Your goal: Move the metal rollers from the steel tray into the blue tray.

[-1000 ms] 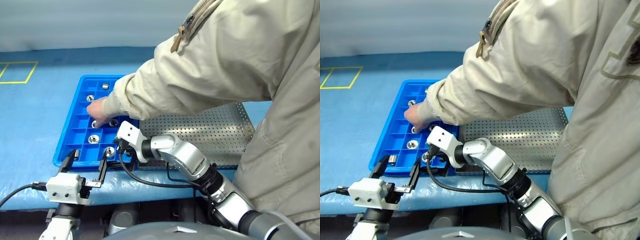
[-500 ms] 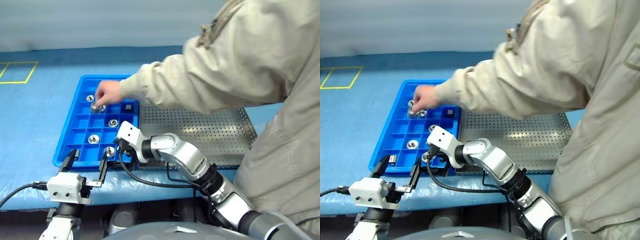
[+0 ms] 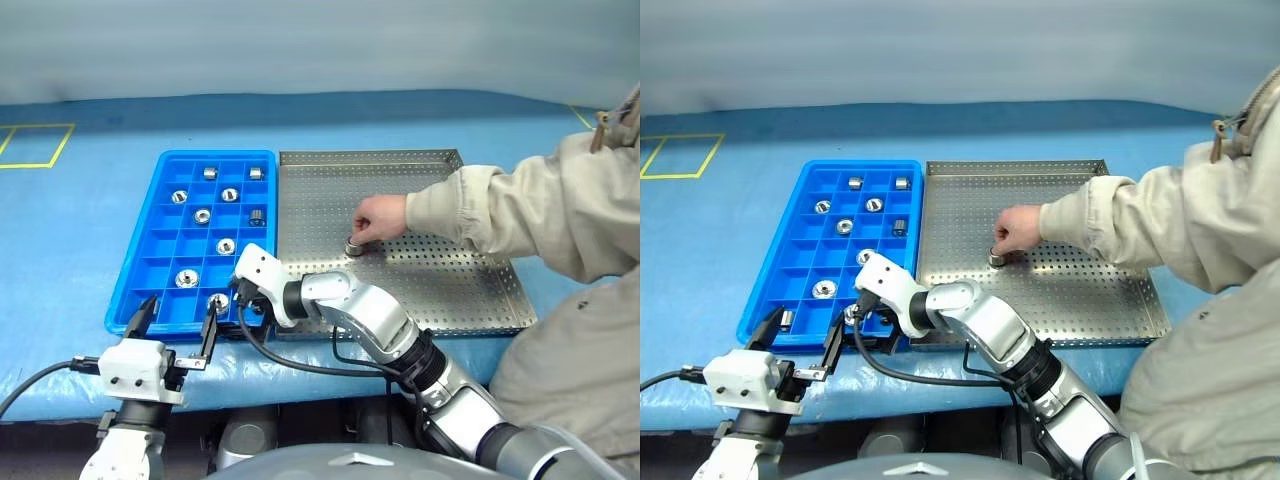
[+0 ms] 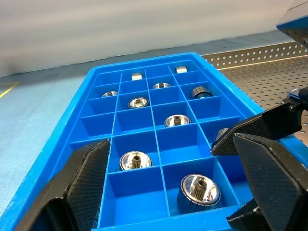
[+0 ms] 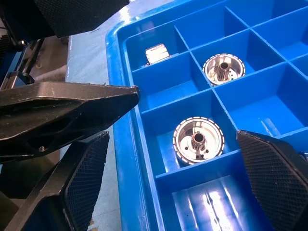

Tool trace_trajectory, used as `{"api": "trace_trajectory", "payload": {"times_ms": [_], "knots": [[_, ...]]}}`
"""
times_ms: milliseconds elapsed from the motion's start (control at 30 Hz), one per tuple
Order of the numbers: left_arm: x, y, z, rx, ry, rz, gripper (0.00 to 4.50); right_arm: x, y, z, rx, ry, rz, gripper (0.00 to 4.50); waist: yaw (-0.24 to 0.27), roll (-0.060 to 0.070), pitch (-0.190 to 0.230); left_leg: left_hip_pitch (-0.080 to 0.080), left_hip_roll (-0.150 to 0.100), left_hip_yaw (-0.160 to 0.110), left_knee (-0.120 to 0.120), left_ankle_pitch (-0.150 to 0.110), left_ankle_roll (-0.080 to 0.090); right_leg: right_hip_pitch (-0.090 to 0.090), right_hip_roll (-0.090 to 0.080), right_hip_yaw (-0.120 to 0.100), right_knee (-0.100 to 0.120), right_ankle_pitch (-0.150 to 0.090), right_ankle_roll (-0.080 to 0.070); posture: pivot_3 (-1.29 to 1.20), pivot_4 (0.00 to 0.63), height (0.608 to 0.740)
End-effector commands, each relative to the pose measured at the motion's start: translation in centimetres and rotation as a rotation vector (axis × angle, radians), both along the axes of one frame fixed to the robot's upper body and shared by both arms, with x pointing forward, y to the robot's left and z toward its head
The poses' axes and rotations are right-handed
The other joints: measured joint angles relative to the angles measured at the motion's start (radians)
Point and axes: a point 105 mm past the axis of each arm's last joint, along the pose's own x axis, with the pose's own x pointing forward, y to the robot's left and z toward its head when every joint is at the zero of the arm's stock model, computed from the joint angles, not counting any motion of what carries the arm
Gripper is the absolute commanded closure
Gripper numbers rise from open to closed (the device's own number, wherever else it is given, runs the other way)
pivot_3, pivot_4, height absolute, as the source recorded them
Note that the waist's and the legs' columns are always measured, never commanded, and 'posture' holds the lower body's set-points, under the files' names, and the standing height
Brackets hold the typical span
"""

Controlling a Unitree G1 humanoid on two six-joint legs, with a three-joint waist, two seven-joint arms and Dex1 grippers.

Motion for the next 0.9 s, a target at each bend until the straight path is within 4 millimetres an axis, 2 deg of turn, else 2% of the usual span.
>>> {"api": "trace_trajectory", "payload": {"times_ms": [33,300,533,700,900], "knots": [[0.1,-0.6,1.2,0.007,-0.034,-0.033,0.0,-0.3,0.9,2.4,0.096,-0.033,0.009,0.02,-0.001,0.0,0.0,0.0,0.0,0.0,0.0,0.0,0.0,0.0,0.0,0.0,0.0,0.0,0.0,0.31,0.15,0.74],[0.5,-0.7,1.3,0.006,-0.036,-0.051,0.0,0.9,1.2,3.7,0.152,-0.053,-0.067,0.02,-0.011,0.0,0.0,0.0,0.0,0.0,0.0,0.0,0.0,0.0,0.0,0.0,0.0,0.0,0.0,0.27,0.15,0.74],[1.3,-0.7,1.6,0.012,-0.047,-0.087,0.0,4.6,0.3,6.4,0.227,-0.143,-0.25,0.02,-0.033,0.0,0.0,0.001,0.0,0.0,0.0,0.0,-0.001,0.0,0.0,0.0,0.001,0.0,0.0,0.22,0.15,0.74],[2.2,-0.9,1.7,0.023,-0.048,-0.139,0.0,8.0,-2.1,7.4,0.248,-0.193,-0.459,0.02,-0.057,0.0,-0.001,0.001,0.0,0.0,0.0,0.001,-0.001,0.001,0.0,0.0,0.001,0.0,0.0,0.16,0.15,0.74],[3.0,-1.5,1.6,0.019,-0.043,-0.197,0.0,10.5,-5.6,6.4,0.198,-0.206,-0.659,0.02,-0.081,0.001,-0.001,0.001,0.0,0.0,0.0,0.001,-0.001,0.001,-0.001,0.0,0.001,0.001,-0.001,0.11,0.15,0.74]]}}
